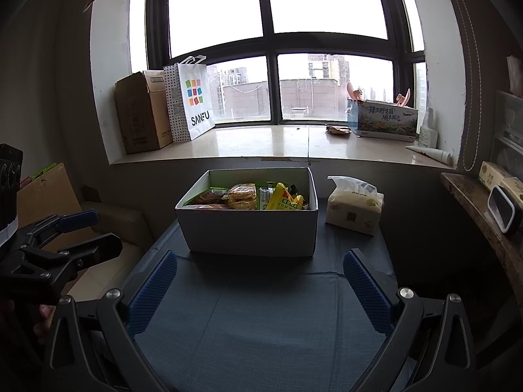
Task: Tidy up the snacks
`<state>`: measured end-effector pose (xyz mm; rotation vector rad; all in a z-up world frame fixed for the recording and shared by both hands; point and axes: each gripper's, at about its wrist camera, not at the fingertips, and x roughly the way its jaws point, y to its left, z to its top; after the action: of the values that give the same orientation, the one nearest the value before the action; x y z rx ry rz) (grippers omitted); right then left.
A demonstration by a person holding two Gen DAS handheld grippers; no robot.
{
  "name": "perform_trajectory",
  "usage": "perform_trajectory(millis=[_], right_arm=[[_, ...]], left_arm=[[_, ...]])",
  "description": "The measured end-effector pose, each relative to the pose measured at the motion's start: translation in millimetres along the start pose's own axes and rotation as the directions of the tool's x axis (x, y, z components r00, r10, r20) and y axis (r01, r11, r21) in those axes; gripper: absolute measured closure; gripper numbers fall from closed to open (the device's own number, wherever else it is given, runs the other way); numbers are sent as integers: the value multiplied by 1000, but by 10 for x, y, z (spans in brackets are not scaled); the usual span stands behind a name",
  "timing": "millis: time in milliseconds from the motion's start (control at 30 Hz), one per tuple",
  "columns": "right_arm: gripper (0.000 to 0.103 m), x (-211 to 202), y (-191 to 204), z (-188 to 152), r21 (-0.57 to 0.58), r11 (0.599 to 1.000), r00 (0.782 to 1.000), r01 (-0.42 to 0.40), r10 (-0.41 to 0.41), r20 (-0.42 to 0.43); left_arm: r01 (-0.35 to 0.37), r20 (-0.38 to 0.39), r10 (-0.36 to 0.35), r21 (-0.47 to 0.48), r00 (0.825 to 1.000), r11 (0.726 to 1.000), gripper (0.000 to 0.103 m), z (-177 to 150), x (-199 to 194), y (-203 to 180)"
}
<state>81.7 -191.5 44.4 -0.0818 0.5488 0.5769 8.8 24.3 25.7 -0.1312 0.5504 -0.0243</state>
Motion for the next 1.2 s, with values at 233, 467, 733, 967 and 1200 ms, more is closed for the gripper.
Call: perform_trajectory(millis=[233,467,733,967,1200], right_arm=[[0,9,-1,1,0,1000,1000,1,-1,-2],[0,10,5,-2,0,1000,1000,2,-2,-3],[0,18,-3,-21,1,1000,1000,1,-1,-8],[0,23,-1,-24,0,1000,1000,2,-2,-10],[0,23,7,-27,-2,1000,1000,3,-3,-10]], left_arm=[[0,-2,0,2,1000,1000,0,-4,4,-9],[-5,-7,5,7,1000,1000,0,-8,19,-5],[-3,-8,3,7,1000,1000,0,-8,20,0],[-5,-11,5,11,1000,1000,0,-14,23,-6],[4,-12,-4,7,1000,1000,0,-19,24,-3]])
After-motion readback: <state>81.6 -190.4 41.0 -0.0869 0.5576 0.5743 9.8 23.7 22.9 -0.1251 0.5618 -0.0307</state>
